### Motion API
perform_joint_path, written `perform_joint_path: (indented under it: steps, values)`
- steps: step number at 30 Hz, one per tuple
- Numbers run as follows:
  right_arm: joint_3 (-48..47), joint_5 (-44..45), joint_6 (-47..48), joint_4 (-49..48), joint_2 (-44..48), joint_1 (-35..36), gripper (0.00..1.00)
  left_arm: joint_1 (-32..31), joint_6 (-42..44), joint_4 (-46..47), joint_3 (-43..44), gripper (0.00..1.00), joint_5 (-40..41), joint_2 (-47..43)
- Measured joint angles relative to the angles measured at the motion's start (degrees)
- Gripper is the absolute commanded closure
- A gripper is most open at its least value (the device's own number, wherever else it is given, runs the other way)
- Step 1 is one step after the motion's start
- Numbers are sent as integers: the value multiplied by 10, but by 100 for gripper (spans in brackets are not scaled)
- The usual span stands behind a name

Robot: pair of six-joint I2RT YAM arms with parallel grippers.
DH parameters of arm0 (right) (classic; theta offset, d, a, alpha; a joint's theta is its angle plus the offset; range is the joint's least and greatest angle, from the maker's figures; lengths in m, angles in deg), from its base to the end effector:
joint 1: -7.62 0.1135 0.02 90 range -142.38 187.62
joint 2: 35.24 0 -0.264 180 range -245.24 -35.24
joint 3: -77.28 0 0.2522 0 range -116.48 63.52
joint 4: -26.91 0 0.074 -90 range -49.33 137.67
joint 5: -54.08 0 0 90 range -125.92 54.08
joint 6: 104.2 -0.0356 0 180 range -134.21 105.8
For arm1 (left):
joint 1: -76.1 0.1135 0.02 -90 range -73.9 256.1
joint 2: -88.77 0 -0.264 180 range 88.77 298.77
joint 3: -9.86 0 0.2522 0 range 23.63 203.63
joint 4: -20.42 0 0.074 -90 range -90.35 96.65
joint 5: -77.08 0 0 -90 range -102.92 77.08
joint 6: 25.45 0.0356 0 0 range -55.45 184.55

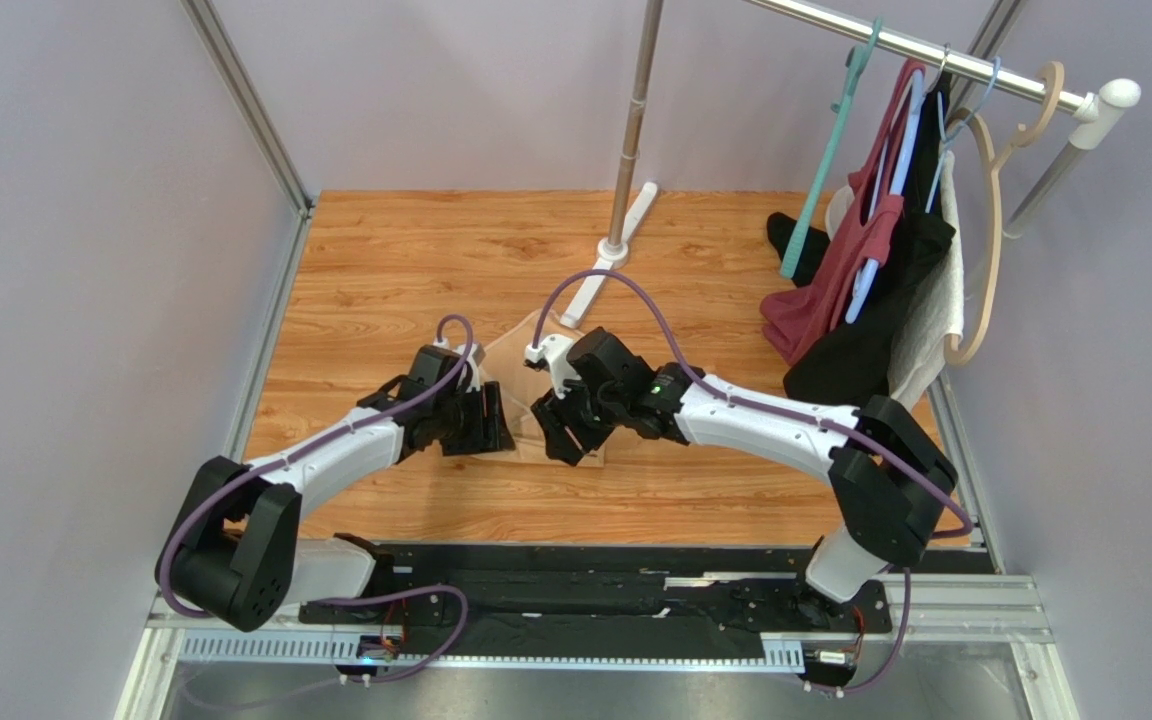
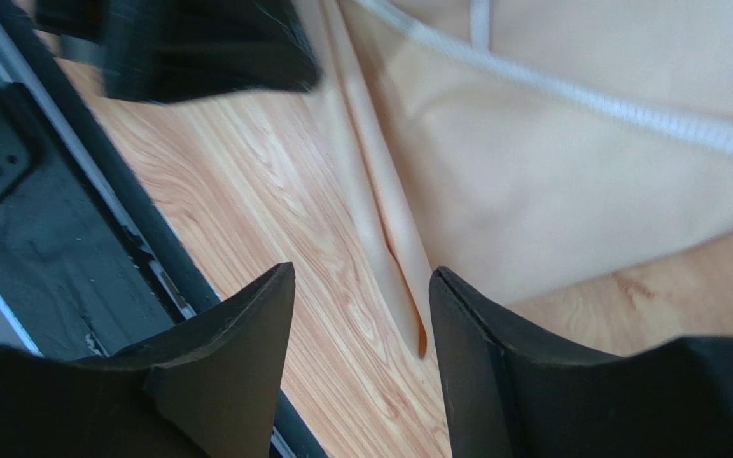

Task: Fold the napkin, place the utensils inside, and roll it up
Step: Roll the napkin with the utensil

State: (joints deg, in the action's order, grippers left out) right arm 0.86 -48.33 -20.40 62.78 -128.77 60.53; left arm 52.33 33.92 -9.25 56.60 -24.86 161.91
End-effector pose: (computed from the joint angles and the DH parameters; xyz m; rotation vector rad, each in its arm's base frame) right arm 0.2006 0.2780 0.2160 -1.1184 2.3511 0.6757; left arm 0.2076 -0.0995 0.1637 -0.0739 2.6416 -0.6140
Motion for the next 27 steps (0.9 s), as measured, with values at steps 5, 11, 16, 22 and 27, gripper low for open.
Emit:
perform_joint_path:
  steps: [5,11,16,22,27]
  values:
    - [7,17,47,-90,10,38,26,2,-6,18,-9,38,-5,0]
    - [24,57,101,-176,-30,67,20,5,-12,27,-14,40,-9,0]
    - [24,75,138,-216,-71,73,20,12,-12,29,-14,41,-13,0]
    - [24,103,186,-235,-108,77,20,20,-12,30,-14,42,-17,0]
    - [25,136,225,-254,-124,88,20,23,-12,30,-14,42,-22,0]
